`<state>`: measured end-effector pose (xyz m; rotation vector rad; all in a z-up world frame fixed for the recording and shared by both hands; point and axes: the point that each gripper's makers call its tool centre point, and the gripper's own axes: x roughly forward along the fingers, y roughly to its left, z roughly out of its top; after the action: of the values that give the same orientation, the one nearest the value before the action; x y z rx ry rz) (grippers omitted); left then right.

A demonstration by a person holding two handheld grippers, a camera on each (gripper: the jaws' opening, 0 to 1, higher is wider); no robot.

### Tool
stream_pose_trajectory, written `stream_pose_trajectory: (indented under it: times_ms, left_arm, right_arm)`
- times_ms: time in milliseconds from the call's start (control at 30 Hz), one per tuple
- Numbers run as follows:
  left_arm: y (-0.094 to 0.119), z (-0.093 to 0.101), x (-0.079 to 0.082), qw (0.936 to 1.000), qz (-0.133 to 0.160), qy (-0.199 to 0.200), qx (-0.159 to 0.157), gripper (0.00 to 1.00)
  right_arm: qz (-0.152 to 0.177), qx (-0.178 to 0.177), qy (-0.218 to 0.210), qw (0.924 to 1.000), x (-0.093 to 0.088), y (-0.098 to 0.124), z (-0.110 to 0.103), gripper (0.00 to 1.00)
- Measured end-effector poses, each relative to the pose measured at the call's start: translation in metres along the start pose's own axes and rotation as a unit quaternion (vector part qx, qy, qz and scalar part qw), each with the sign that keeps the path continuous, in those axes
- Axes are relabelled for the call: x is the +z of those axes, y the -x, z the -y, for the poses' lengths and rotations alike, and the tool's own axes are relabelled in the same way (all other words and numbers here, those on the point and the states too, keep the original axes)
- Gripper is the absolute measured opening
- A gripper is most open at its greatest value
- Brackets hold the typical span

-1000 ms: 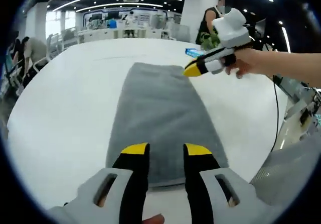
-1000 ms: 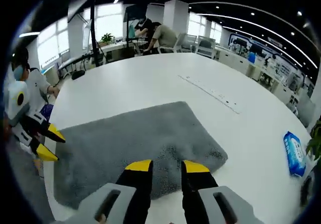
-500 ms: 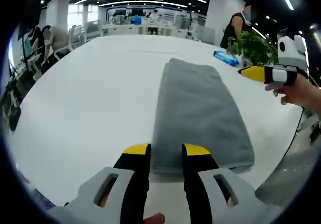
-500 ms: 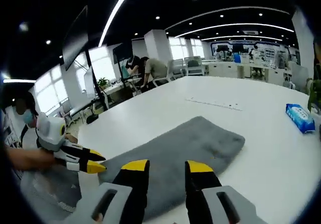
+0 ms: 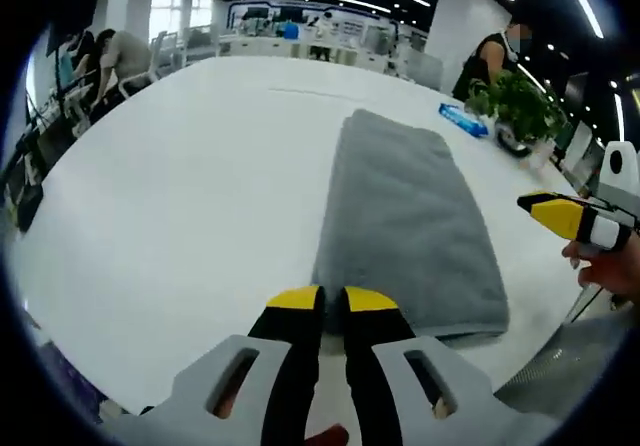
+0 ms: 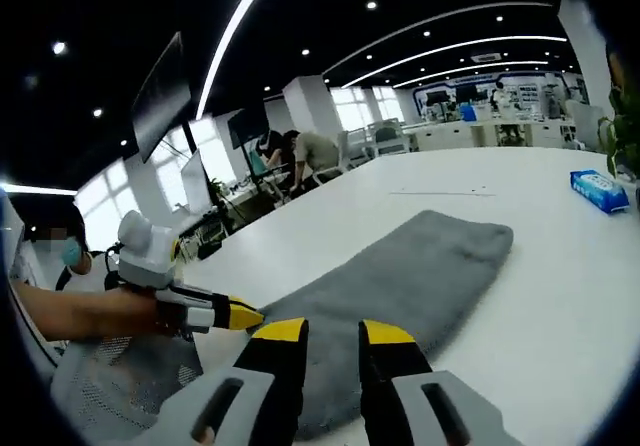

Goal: Open the folded towel by lifting each exposed corner and separating the folded layers until the towel lies flat within the target outline without major curled edges

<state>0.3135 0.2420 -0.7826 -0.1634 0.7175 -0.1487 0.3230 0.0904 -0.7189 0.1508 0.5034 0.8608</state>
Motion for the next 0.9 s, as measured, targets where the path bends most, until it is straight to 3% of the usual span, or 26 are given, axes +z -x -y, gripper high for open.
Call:
stream_pose_trajectory:
  times_ms: [100,200,333,467,633,733,900]
  left_arm:
    - [0.003,0.004,0.005,0.9999,0.010,0.010,-0.006,0.04]
    - [0.007,0.011,0.011,0.9995,0.021,0.016,-0.017,0.03]
    - [0.011,0.032,0.024,0.9968,0.049,0.016,-0.061,0.03]
    - [0.014,0.054,0.034,0.9920,0.073,-0.015,-0.102,0.03]
    - [0.019,0.088,0.039,0.9798,0.092,-0.070,-0.163,0.03]
    - [0.021,0.107,0.032,0.9720,0.082,-0.080,-0.205,0.03]
    - [0.022,0.126,0.024,0.9609,0.077,-0.123,-0.236,0.03]
  right_arm:
    - [-0.010,-0.002,-0.003,0.9999,-0.004,0.000,0.003,0.17]
    - [0.000,-0.003,-0.009,1.0000,0.001,0.003,0.004,0.17]
    - [-0.001,-0.005,-0.013,0.9999,0.001,0.004,0.005,0.18]
    - [0.004,-0.005,-0.019,0.9998,0.003,0.006,0.006,0.19]
    - [0.004,-0.001,-0.037,0.9993,0.002,0.005,0.006,0.21]
    - [0.003,0.003,-0.044,0.9990,0.002,0.005,0.004,0.23]
    - [0.000,0.011,-0.056,0.9984,0.000,0.003,0.002,0.25]
